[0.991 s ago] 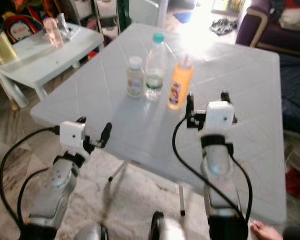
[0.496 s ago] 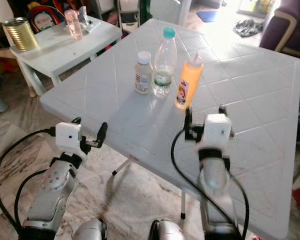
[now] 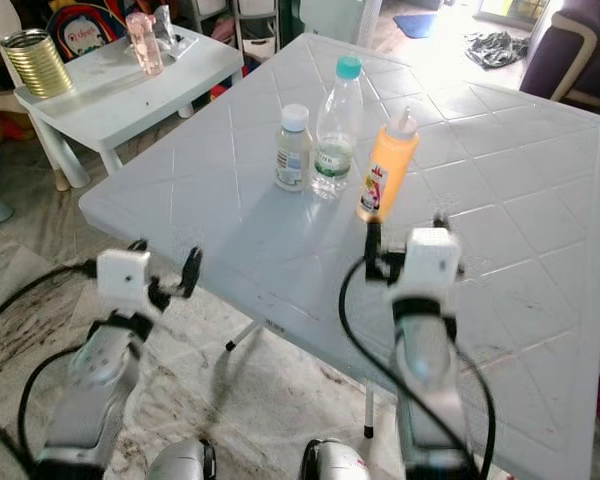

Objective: Restocking fridge

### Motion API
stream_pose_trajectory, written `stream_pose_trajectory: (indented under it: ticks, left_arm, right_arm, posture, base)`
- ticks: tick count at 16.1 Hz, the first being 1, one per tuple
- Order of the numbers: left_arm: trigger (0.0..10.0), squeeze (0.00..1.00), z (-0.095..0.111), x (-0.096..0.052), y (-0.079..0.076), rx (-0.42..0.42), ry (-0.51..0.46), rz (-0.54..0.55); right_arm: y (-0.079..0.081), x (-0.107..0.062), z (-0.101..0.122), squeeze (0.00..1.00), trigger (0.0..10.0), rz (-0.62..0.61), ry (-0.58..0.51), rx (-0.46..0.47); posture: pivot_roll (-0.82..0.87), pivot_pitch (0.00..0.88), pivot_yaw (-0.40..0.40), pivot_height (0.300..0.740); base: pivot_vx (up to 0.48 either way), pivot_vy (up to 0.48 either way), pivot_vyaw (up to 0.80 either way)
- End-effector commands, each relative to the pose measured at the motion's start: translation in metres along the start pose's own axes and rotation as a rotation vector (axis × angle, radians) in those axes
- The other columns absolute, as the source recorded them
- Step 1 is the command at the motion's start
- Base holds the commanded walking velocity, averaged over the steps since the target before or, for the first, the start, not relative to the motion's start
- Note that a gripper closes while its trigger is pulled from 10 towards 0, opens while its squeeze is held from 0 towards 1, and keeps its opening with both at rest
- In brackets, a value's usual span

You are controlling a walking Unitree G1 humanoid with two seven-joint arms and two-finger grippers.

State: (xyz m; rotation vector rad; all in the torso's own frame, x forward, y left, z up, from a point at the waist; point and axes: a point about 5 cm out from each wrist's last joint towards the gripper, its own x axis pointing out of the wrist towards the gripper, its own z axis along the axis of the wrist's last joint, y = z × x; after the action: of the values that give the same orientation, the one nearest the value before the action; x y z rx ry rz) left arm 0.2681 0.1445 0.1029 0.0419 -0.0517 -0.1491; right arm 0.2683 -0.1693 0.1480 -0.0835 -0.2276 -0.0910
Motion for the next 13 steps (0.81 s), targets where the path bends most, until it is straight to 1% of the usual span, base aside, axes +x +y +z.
stream_pose_trajectory:
  ticks: [1, 4, 8, 10, 13]
  left_arm:
    - [10.0, 0.00, 0.003, 0.001, 0.001, 0.002, -0.006, 0.004]
    - [10.0, 0.00, 0.003, -0.002, 0.004, 0.015, -0.002, -0.004]
    - [10.0, 0.00, 0.002, -0.006, 0.005, 0.023, 0.009, 0.002]
    - [10.0, 0.00, 0.002, -0.009, 0.004, 0.027, 0.016, -0.007]
    - [10.0, 0.00, 0.000, -0.011, 0.004, 0.033, 0.028, -0.008]
  right_arm:
    - [-0.006, 0.005, 0.002, 0.00, 10.0, -0.003, -0.006, 0.006]
    - [-0.013, 0.027, 0.013, 0.00, 10.0, -0.002, -0.052, -0.015]
    - [-0.012, 0.040, 0.017, 0.00, 10.0, 0.024, -0.063, -0.003]
    - [-0.009, 0.048, 0.024, 0.00, 10.0, 0.068, -0.086, 0.005]
    - [-0.005, 0.059, 0.029, 0.00, 10.0, 0.096, -0.093, -0.004]
  posture:
    - [0.07, 0.105, 0.001, 0.740]
    - [0.08, 0.122, 0.006, 0.740]
    - [0.10, 0.141, 0.008, 0.740]
    - [0.10, 0.149, 0.011, 0.740]
    - [0.11, 0.153, 0.008, 0.740]
  base:
    - [0.000, 0.000, 0.00]
    - [0.000, 0.000, 0.00]
    - [0.000, 0.000, 0.00]
    - [0.000, 0.000, 0.00]
    - [0.000, 0.000, 0.00]
